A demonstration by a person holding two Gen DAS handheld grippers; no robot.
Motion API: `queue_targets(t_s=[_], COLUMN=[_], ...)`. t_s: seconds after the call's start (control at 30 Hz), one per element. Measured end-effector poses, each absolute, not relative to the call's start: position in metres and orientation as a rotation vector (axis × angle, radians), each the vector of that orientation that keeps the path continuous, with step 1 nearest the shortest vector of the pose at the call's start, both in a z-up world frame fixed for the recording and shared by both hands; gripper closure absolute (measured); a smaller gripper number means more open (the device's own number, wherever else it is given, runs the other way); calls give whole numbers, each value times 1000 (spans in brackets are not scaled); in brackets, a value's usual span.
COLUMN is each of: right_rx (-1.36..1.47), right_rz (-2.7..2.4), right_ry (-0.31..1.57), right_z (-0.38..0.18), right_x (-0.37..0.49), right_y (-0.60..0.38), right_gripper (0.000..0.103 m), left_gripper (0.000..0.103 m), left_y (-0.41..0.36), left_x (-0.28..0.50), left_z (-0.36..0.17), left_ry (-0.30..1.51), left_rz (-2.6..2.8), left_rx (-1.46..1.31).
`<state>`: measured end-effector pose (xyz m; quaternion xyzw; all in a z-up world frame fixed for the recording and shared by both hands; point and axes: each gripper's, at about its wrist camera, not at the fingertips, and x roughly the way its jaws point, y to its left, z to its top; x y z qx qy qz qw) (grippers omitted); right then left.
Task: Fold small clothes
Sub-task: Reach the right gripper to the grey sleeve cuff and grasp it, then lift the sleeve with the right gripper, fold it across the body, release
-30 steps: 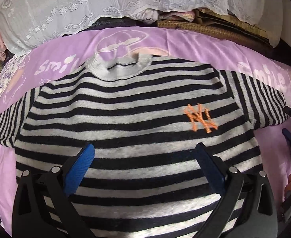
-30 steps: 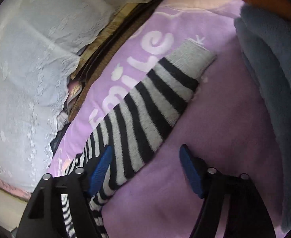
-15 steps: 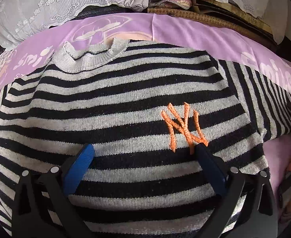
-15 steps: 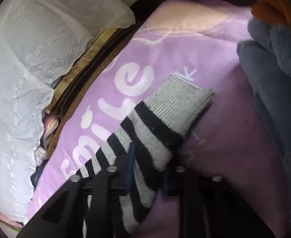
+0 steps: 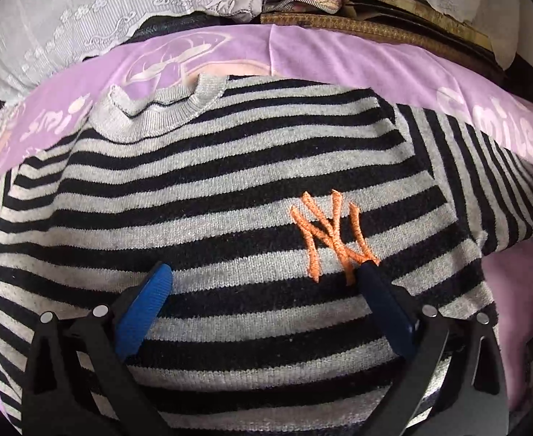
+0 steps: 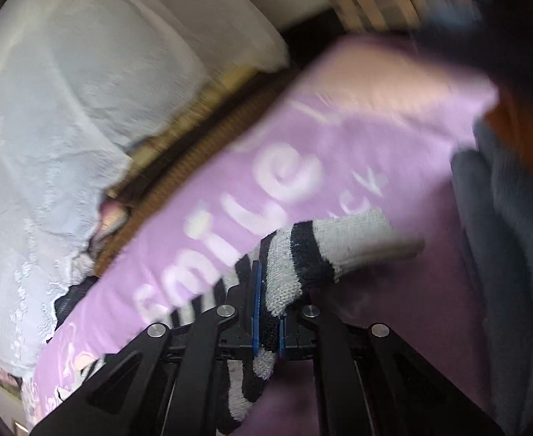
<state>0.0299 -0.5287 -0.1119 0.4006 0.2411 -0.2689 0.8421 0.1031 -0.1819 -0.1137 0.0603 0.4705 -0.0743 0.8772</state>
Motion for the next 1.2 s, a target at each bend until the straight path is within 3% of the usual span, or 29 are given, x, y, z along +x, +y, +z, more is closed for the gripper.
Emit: queue_targets(t_s=[0.2,0.33,0.6,1.2], right_rx=[887,787,636,391], right_rz=[-551,-466,-316,51], right_ry=[482,414,392,448], right_z=[-114,-83,-44,-10], right_x=[24,23,29,46], right_y=[-533,-514,-466,-293], right_gripper=[94,95,95,95], left_gripper=[4,4,4,4], left_y=[-170,-137,-99,-122], left_x=[105,110,142,156], left_z=[-106,-86,-95,-89], left_ry=[1021,975,1098,1069], left_rz=[-202,-115,-98,-256], left_rx=[108,57,-14,-104])
